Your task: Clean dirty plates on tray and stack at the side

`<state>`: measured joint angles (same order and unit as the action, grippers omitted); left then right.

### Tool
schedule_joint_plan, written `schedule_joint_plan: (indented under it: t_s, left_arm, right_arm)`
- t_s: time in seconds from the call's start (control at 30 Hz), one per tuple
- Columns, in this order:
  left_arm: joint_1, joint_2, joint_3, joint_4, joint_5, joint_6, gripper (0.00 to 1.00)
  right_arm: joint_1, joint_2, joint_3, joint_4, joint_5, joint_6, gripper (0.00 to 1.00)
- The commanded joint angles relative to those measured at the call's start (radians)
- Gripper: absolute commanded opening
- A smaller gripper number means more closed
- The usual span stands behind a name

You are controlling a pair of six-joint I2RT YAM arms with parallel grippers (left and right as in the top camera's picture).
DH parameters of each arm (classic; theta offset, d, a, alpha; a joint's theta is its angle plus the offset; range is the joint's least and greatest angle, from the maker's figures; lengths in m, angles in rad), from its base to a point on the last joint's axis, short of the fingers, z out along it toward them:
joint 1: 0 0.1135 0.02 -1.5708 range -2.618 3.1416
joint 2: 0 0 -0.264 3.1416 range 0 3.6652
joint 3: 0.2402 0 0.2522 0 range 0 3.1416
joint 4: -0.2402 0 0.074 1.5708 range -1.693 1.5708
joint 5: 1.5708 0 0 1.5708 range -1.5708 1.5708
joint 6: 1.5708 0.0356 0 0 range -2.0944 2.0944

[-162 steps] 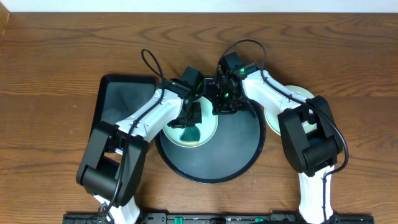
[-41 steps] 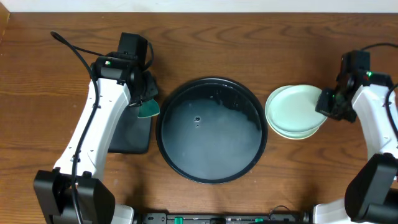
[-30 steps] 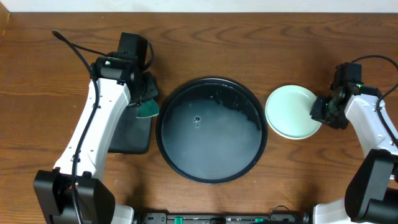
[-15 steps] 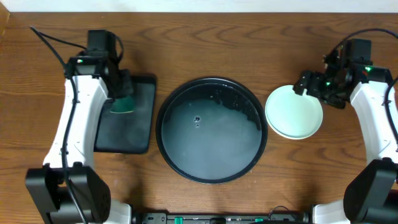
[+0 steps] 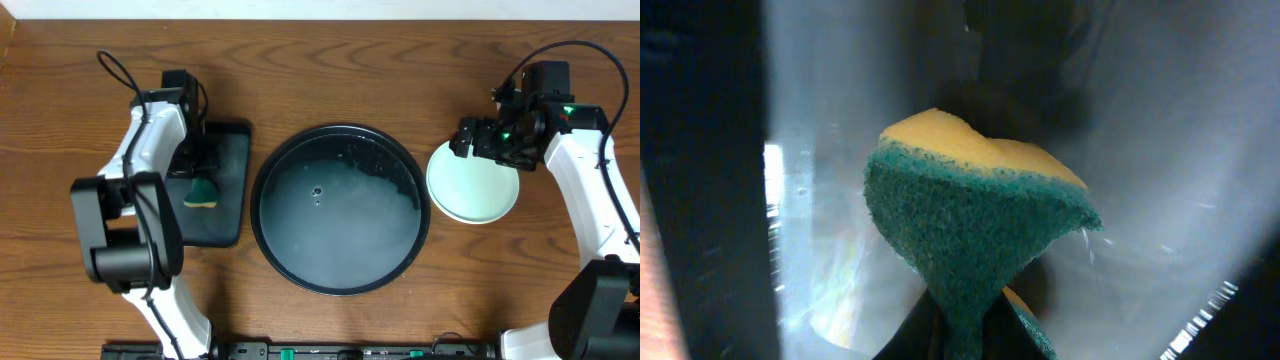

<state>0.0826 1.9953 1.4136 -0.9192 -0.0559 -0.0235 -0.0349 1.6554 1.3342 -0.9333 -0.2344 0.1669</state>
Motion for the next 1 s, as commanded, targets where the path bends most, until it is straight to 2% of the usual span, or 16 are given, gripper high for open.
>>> schedule_joint_plan:
  t_s: [0.0,0.03,0.1,0.13,0.23,0.43,0.6,0.73,0.8,0.83,0.97]
  left_arm:
    - [0.002,0.011,-0.003,-0.001,-0.008,0.012,0.17]
    - [0.002,0.007,-0.002,0.001,-0.008,0.011,0.32]
    - [0.002,-0.004,0.005,-0.003,-0.008,0.007,0.54]
    - [0.002,-0.013,0.013,-0.009,-0.008,0.004,0.61]
    - [0.002,-0.047,0.045,-0.035,-0.008,0.004,0.69]
    - [-0.002,-0.186,0.115,-0.115,-0.008,0.004,0.70]
    - [-0.008,-0.358,0.118,-0.150,-0.005,0.005,0.71]
    - [-0.007,-0.444,0.118,-0.148,-0.005,0.004,0.73]
    - [-0.007,-0.470,0.118,-0.149,-0.005,0.004,0.73]
    - [-0.007,-0.479,0.118,-0.149,-0.005,0.004,0.73]
    - [-0.007,-0.485,0.118,-0.150,-0.005,0.004,0.74]
  right_arm:
    - [0.005,-0.013,0.011,-0.008,0.002,-0.019,0.99]
    - [0.005,-0.013,0.011,-0.008,0.002,-0.019,0.99]
    - [0.005,-0.013,0.011,-0.007,0.001,-0.019,0.99]
    - [0.005,-0.013,0.011,-0.006,0.002,-0.019,0.99]
    - [0.005,-0.013,0.011,-0.005,0.001,-0.019,0.99]
    - [0.005,-0.013,0.011,-0.005,-0.006,-0.019,0.99]
    - [0.005,-0.026,0.021,-0.002,-0.055,-0.019,0.91]
    - [0.005,-0.072,0.060,-0.022,-0.079,-0.019,0.90]
    - [0.005,-0.110,0.081,-0.034,-0.094,-0.019,0.91]
    - [0.005,-0.137,0.093,-0.041,-0.103,-0.019,0.99]
    - [0.005,-0.254,0.124,-0.047,-0.135,-0.018,0.99]
